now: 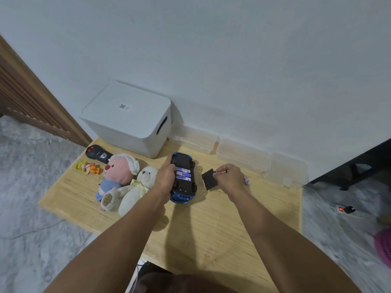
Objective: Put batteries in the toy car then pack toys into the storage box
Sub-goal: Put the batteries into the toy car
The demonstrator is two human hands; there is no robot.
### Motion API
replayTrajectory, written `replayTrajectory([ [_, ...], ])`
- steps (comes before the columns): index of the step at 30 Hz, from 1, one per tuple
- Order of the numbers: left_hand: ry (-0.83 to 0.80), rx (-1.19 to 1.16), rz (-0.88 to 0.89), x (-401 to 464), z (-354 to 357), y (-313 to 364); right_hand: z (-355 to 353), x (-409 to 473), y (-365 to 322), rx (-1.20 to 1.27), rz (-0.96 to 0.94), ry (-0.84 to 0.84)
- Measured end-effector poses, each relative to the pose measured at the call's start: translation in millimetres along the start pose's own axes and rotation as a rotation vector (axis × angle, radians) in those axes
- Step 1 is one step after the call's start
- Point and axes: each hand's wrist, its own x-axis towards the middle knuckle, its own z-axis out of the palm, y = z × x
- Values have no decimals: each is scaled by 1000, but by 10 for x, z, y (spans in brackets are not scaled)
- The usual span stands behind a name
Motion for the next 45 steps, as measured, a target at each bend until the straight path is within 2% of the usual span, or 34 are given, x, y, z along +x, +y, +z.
replayTrajectory([
  [10,-21,-58,-15,-24,38,22,149,45,158,-98,53,-12],
  [14,-32,-80,-15,-16,67,33,56,40,29,9,36,19],
  [17,-46,-90,-21,-25,104,46,-10,-39,-174,152,10,-104],
  [21,-63,-45,4,-44,185,77,-46,-124,-357,167,-7,-207],
  [24,-70,-25,54,-56,239,75,-37,-106,-398,176,71,-252],
  [29,-53,5,141,-66,253,28,13,-59,-408,246,270,-223],
  [36,-57,17,177,-52,257,16,9,-75,-412,467,372,-253],
  [41,-42,7,157,-41,238,30,-5,-110,-412,476,330,-241],
  [45,-38,22,134,-40,201,-14,-8,-117,-418,465,228,-209],
])
